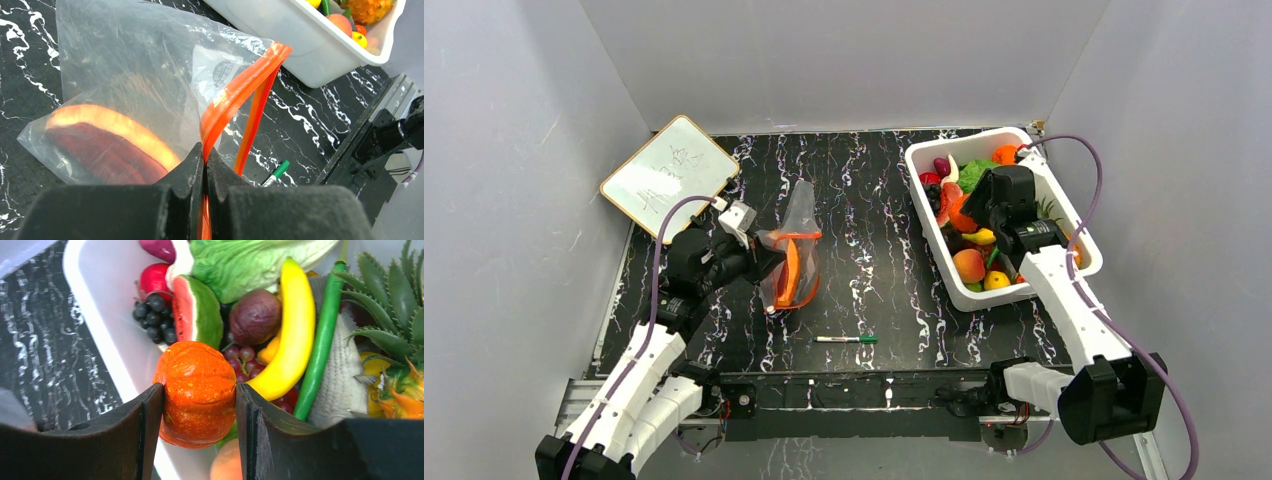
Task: Place the food in the zip-top bag and seal the zipper
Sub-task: Pick up the fake fruit from the bin, then place the fake fruit in the zipper food storage bag.
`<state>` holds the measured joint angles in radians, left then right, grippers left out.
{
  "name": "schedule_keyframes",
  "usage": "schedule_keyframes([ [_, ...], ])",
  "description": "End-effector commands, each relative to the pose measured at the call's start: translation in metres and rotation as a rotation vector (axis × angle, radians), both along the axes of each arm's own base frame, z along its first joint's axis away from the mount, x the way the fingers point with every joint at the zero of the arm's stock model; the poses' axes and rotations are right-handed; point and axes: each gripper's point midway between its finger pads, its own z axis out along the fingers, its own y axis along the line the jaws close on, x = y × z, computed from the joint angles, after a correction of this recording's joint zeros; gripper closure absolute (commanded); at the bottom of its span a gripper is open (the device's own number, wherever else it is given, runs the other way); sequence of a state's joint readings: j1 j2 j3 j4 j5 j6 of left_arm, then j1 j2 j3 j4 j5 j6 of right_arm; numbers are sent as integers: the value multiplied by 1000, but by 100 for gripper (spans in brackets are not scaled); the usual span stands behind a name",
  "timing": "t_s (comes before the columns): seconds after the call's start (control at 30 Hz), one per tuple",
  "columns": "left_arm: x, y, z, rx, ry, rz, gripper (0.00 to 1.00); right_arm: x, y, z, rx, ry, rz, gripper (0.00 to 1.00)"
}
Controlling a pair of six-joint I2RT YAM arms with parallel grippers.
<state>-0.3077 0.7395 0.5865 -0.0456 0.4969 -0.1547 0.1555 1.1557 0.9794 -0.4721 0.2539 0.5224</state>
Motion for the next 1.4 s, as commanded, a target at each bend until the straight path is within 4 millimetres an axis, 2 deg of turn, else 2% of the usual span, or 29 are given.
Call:
schedule_keyframes([
  [0.0, 9, -3, 10, -60, -4, 36, 100, -3, 21, 53, 53, -118, 71, 76],
  [0.13, 21, -2, 18, -84, 12, 83, 100, -15, 47, 63, 115, -129, 150, 77],
  [0.3, 33, -8, 29, -117, 30, 94, 100, -31, 100, 82, 249, -177, 302, 78],
  [0.53, 39, -13, 43, -173, 49, 100, 100, -52, 161, 116, 431, -254, 456, 80],
  [0.77, 40, -20, 58, -234, 105, 102, 100, -70, 230, 128, 526, -277, 617, 82],
  [1.0, 38, -21, 70, -278, 133, 115, 100, -93, 293, 126, 575, -253, 759, 82],
  [1.1, 36, -21, 73, -282, 134, 111, 100, -101, 313, 124, 577, -253, 782, 83],
  [1.2, 32, -23, 76, -293, 136, 97, 100, -102, 325, 116, 557, -240, 793, 83],
  [1.37, 24, -27, 83, -333, 146, 67, 100, -88, 329, 100, 498, -241, 747, 83],
])
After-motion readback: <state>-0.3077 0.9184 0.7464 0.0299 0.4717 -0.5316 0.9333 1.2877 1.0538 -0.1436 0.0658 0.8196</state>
